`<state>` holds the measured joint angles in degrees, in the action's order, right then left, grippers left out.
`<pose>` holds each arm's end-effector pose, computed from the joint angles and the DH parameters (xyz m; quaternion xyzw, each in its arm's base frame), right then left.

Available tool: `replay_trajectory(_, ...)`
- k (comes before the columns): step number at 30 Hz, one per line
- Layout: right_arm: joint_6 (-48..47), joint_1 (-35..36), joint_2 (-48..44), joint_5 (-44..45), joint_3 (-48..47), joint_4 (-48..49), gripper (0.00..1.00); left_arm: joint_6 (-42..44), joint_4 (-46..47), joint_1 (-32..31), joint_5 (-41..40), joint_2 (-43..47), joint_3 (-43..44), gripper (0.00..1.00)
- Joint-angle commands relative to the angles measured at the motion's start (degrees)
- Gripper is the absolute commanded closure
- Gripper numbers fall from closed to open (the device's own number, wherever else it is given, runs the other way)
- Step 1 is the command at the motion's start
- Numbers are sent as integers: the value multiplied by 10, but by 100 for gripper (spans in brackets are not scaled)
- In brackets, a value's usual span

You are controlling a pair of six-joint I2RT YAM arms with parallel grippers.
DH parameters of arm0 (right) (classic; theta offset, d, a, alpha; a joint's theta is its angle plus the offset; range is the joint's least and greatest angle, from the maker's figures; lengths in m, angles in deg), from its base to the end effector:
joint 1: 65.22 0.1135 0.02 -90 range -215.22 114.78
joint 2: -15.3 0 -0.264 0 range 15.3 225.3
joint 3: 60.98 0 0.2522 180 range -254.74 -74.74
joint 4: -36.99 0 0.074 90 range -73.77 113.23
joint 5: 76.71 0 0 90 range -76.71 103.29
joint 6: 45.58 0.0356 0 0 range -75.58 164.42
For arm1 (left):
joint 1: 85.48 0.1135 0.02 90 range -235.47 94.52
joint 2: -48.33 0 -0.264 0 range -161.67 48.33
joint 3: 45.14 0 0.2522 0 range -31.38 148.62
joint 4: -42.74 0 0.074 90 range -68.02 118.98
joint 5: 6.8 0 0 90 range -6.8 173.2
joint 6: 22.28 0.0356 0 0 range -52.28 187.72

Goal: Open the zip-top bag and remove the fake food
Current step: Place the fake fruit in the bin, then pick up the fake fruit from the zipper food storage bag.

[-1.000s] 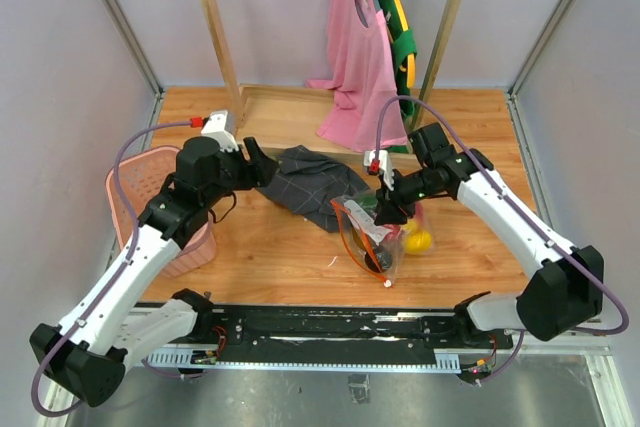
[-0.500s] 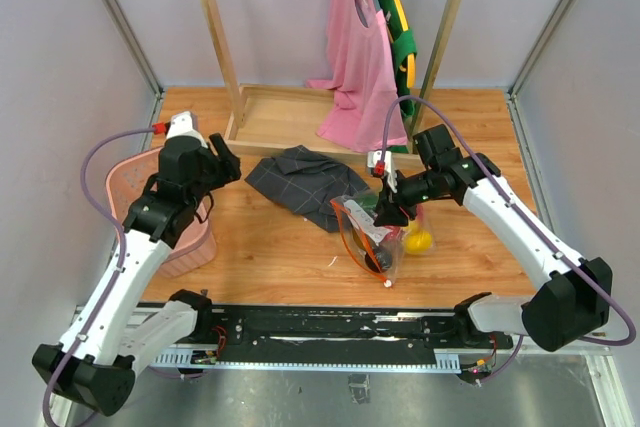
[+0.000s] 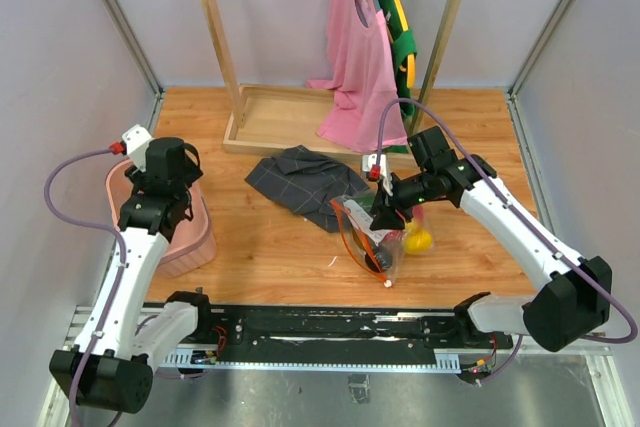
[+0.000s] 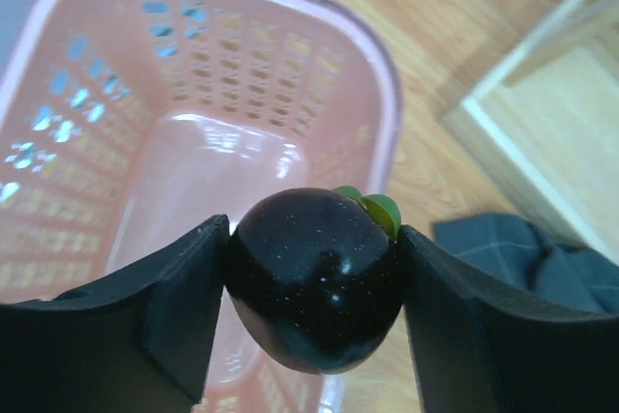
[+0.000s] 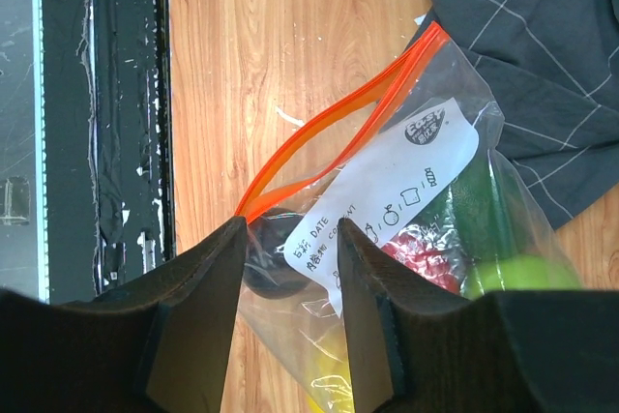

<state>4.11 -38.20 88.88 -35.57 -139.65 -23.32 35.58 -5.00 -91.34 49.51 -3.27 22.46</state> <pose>0.2124 0.1384 0.3091 -0.5845 0.6546 0.3605 0.3160 0.1876 0.0006 0.3354 -0.3274 0.7821 0.0877 0.5229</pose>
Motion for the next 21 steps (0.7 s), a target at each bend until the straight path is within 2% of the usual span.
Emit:
replay_trajectory(1, -3, 10, -11, 0, 9, 3, 55, -81, -59, 6, -131, -17, -5, 15)
replay_trajectory(2, -4, 11, -12, 1, 9, 4, 55, -94, -71, 6, -145, -17, -3, 4)
replay_trajectory(3, -4, 11, -11, 1, 10, 4, 55, -100, -80, 6, -154, -16, 0, 1)
replay_trajectory(6, -6, 11, -18, -1, 10, 4, 53, -90, -77, 6, -145, 4, 4, 1)
replay_trajectory(9, -8, 11, -28, -12, 13, 6, 50, -74, -47, 6, -93, 37, -1, 1)
replay_trajectory(12, -11, 11, -40, -32, 15, 8, 44, -54, -13, 6, 11, 72, -14, 1)
replay_trajectory(16, -14, 10, -53, -50, 20, 13, 36, -16, 53, 6, 189, 127, -47, 1)
replay_trajectory(21, -16, 10, -58, -58, 21, 15, 33, -14, 165, 6, 401, 207, -115, 1)
